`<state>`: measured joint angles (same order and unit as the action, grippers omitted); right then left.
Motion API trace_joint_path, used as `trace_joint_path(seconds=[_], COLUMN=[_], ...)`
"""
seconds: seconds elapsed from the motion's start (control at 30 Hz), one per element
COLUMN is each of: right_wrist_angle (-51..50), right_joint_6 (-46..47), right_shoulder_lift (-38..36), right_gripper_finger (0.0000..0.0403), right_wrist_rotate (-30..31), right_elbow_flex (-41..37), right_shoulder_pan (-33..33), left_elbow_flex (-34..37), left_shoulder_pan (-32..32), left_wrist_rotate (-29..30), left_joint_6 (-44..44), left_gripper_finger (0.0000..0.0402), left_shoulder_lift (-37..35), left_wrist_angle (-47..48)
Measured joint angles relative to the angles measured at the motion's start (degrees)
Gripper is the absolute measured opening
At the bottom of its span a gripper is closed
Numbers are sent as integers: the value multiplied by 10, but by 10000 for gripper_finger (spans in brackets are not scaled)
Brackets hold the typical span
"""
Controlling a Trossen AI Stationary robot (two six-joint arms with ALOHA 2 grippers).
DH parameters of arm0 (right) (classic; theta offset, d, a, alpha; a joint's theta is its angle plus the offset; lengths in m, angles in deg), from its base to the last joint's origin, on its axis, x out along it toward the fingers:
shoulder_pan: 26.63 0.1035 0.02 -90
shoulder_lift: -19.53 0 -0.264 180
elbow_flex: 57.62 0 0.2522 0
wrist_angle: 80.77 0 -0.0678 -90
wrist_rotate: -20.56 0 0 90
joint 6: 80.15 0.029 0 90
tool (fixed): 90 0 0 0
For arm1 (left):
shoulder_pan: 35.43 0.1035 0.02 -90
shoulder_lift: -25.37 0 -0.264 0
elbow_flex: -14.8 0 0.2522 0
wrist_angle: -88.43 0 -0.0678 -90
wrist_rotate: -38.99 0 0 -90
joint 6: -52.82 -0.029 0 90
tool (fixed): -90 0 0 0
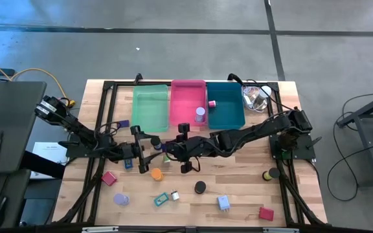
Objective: Pick & Place Office items
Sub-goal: Put the right purple digital clock into the green bin
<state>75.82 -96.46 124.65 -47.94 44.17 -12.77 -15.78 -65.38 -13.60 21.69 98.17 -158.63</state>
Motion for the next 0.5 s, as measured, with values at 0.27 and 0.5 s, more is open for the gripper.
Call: trace_joint_path(seconds=[0.27, 0.5], right_wrist_angle=[6, 9], right_joint_6=[0, 0], right_shoulder_lift=[0, 0], right_gripper_finger=[120, 120], right_wrist_rotate=[-1, -4], right_elbow_flex=[0, 0], right_shoulder_pan=[0, 0], left_elbow_flex=[0, 0], left_shoulder_pan=[1, 22], left_wrist_rotate=[-46, -50], left_joint_6=[10, -1], left_gripper_finger=[294, 294], left_shoulder_lift=[1, 1], left_wrist_angle=[69, 66])
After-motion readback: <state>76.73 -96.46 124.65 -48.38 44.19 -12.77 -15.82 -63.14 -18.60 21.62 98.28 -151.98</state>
